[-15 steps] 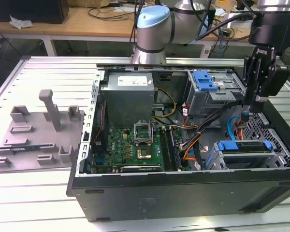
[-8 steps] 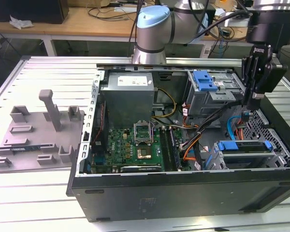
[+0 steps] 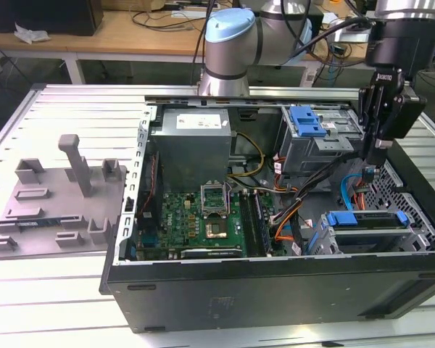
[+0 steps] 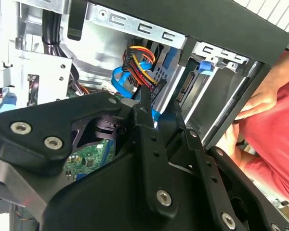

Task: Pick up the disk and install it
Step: 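Insert the first disk wire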

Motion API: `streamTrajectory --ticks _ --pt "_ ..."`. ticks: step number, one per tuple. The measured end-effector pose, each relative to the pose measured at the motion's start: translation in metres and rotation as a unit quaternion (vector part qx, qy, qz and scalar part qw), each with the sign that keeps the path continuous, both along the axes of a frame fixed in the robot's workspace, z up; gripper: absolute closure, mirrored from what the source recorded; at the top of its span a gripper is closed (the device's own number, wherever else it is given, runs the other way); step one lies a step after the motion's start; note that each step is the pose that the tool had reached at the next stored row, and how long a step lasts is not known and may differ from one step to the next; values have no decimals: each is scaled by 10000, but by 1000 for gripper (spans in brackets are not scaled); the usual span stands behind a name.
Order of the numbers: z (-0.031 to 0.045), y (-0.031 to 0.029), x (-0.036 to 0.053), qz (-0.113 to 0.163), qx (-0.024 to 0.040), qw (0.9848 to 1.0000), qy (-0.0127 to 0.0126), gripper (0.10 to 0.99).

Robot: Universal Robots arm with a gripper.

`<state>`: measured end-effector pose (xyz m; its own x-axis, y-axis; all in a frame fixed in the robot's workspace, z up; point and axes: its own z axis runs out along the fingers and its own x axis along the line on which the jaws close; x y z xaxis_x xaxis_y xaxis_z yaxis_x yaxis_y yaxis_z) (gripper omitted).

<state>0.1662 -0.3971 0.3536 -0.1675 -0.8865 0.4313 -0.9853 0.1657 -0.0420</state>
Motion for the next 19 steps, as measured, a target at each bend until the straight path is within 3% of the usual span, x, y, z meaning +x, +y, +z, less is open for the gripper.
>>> streamTrajectory --ticks 19 --pt "-124 0 11 123 -27 9999 0 753"
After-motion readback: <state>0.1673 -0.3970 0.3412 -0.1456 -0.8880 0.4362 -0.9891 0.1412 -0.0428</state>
